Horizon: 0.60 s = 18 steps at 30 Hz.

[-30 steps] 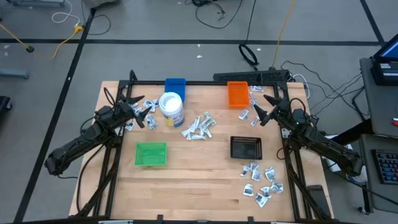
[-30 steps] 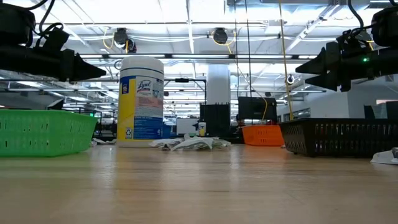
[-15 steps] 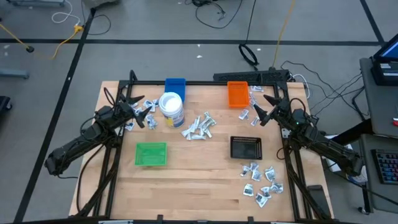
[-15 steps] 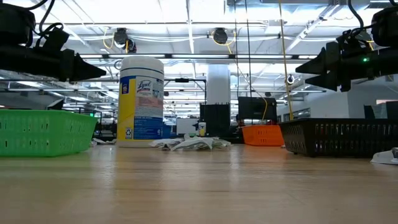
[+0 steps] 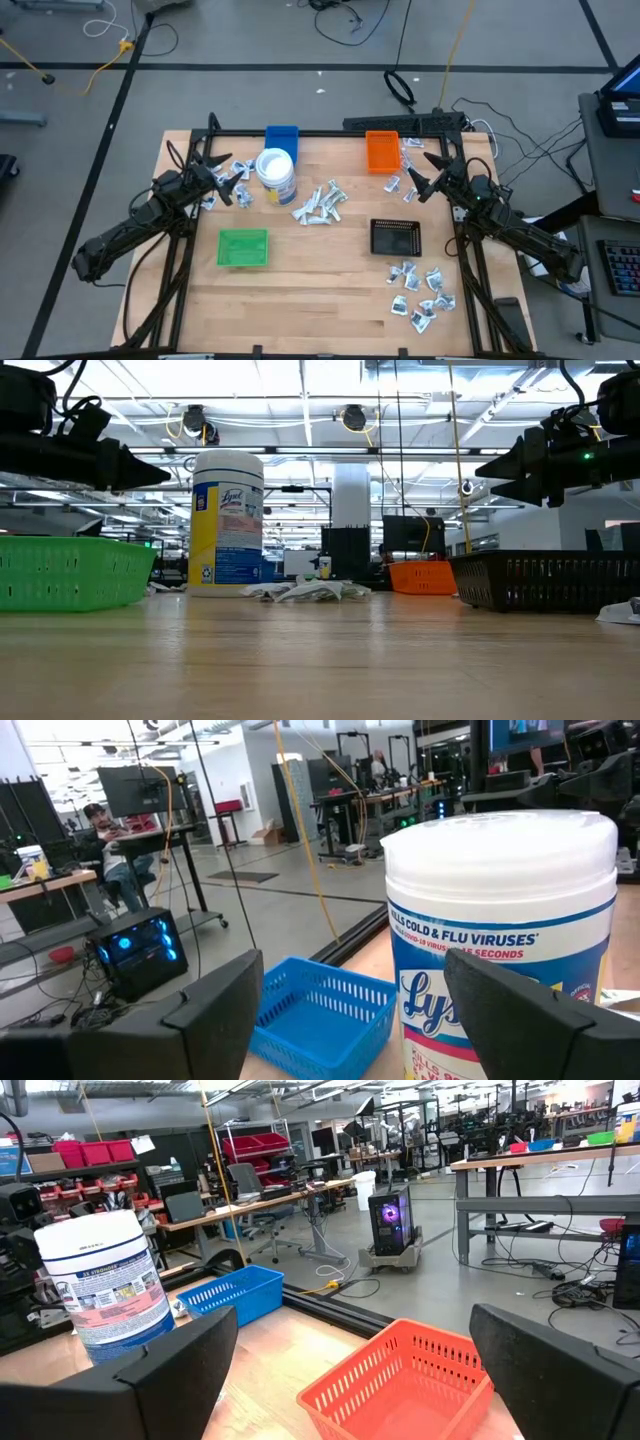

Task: Pick & Place First Aid Supplies
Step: Put the blue alcohol pad into the blue bin

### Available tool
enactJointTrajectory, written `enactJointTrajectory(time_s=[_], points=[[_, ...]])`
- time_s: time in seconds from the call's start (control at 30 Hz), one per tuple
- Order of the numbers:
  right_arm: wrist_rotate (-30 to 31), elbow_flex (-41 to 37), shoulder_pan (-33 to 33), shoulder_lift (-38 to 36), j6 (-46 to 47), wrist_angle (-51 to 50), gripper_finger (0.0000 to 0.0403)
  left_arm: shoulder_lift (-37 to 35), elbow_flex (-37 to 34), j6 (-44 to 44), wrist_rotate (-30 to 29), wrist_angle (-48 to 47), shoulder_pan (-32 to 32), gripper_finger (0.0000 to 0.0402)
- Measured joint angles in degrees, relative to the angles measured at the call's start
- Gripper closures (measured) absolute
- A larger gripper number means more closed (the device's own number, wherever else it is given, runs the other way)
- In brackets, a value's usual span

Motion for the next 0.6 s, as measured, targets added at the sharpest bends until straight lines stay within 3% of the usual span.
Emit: enactJointTrajectory(time_s=[0.27,0.4,0.6], points=[[0.0,0.0,0.0,0.0,0.0,0.02,0.0009,2.36,5.82,2.06,-0.52,-3.84,-0.01,0.01],[0.0,-0.01,0.01,-0.01,0.0,0.0,0.0009,7.47,13.97,1.17,-1.39,-13.67,-0.05,0.0095],[-0.02,0.0,0.02,-0.02,0.0,0.0,0.0009,20.64,29.15,-9.67,-7.54,-27.56,-0.25,0.0085]])
